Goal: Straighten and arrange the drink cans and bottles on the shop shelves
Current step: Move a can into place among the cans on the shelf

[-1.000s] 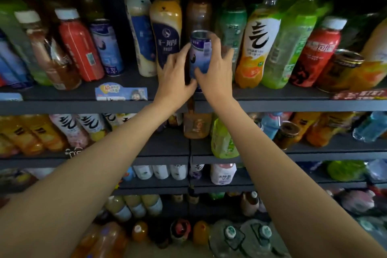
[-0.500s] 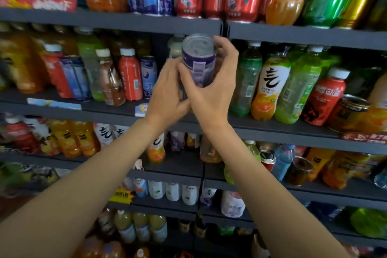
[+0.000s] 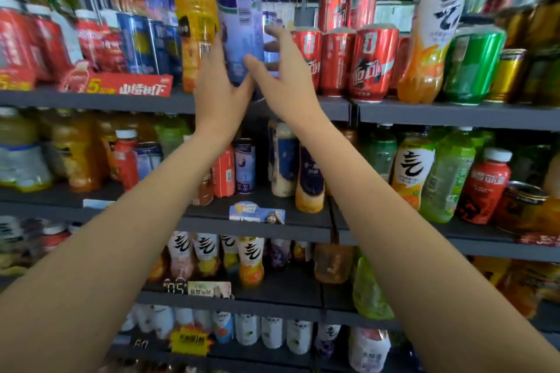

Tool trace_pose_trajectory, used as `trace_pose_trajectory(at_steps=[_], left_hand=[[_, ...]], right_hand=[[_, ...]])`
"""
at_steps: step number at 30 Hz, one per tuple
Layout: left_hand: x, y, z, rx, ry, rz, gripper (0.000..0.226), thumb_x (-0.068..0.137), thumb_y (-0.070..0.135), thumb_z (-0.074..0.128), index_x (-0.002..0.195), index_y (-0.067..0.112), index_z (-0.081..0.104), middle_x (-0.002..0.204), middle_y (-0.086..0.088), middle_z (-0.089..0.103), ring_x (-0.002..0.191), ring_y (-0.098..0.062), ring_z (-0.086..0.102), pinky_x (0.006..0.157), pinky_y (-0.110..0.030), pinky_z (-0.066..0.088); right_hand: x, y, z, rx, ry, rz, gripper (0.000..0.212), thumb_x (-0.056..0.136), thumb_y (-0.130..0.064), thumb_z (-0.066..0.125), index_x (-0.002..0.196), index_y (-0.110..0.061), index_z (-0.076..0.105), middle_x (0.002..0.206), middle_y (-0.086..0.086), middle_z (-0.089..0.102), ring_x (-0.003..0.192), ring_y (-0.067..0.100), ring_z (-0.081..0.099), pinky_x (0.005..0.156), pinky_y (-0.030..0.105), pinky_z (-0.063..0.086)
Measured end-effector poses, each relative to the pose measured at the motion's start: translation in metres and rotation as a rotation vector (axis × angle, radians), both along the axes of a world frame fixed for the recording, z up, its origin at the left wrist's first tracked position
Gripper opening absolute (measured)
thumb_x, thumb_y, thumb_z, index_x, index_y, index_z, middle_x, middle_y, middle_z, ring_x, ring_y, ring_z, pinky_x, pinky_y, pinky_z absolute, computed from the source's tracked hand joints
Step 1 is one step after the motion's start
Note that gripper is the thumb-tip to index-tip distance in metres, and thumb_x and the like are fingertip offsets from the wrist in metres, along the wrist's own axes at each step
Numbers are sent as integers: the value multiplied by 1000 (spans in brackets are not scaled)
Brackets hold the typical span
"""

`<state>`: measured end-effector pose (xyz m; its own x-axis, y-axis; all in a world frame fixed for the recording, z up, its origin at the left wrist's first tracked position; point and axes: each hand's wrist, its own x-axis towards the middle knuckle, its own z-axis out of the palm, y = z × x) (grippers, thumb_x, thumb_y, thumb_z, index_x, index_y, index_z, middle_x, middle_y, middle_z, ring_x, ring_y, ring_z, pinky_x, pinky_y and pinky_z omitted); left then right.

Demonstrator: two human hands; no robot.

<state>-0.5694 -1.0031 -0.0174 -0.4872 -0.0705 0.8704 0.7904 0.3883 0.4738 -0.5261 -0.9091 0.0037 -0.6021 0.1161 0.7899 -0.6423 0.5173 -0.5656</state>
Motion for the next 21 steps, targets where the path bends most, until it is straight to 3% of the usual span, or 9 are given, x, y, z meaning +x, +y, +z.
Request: trace_pose_trajectory(at_steps=[4,7,10,14,16,21], left_hand=[[-26,-13,5,-82,-108,152,54,87,36,60,130,9,44,128,-9,55,118,-25,52,93,-34,43],[-39,-8,11,-148,-142,233,47,89,34,57,123,5,46,121,-13,55,112,-27,51,77,-24,33],[-49,-3,16,-229,-114,278,55,90,33,55,135,5,39,135,-13,44,125,-26,40,93,-27,32],[-51,-10,10,-375,-110,358,72,91,36,53,145,1,21,140,-17,32,131,-30,29,105,-33,27],[-51,-14,1,-401,-101,335,76,89,36,56,145,1,17,138,-18,32,130,-30,30,105,-33,28],[-57,-18,-7,-317,-56,301,68,88,32,59,142,6,29,134,-16,38,123,-29,40,96,-36,37]], right_hand=[[-18,-8,-12,117,-90,-55,43,89,3,46,131,-4,41,124,16,50,101,23,55,87,30,46],[-27,-11,-20,229,-140,-102,50,86,11,39,134,-2,42,130,17,44,115,27,50,96,27,38],[-34,-10,-24,287,-141,-159,55,86,11,40,139,-3,37,136,15,35,115,24,47,91,18,34],[-43,-12,-26,311,-154,-187,57,87,9,41,142,-4,32,136,15,35,120,24,44,97,21,33],[-47,-14,-28,331,-171,-197,59,88,8,41,144,-5,28,134,15,36,119,25,44,98,25,36],[-57,-20,-32,404,-151,-279,57,88,6,42,143,-2,29,133,16,37,118,28,43,96,30,39]])
